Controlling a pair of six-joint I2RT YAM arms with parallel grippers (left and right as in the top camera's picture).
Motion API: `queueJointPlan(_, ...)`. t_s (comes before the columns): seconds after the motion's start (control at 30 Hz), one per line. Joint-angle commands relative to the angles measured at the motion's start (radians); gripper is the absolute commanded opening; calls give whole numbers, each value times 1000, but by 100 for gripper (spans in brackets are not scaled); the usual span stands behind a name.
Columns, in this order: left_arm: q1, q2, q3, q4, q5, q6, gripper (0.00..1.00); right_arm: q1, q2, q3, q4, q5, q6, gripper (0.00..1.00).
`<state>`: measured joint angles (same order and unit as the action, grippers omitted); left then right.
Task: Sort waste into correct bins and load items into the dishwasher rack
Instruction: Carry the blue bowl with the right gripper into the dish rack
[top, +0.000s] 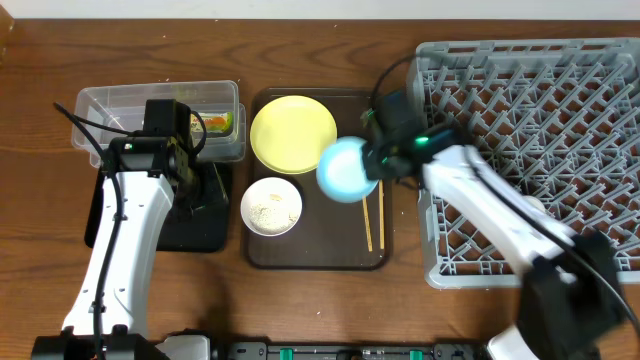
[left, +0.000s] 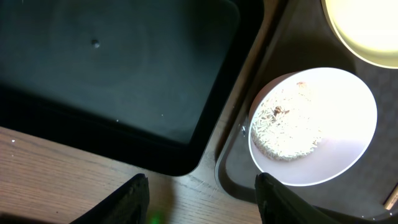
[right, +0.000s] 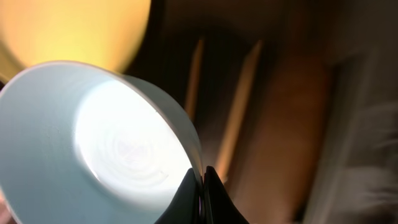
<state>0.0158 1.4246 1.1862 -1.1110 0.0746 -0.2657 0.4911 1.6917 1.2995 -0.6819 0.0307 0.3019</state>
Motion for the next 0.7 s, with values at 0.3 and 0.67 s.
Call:
queueJointPlan(0.3, 1, -7, 13, -2, -12, -6, 58, -136, -172, 42, 116, 569, -177, 1)
queueJointPlan(0.67, 1, -7, 13, 2, -12, -6, 58, -241, -94, 42, 346, 821, -476, 1)
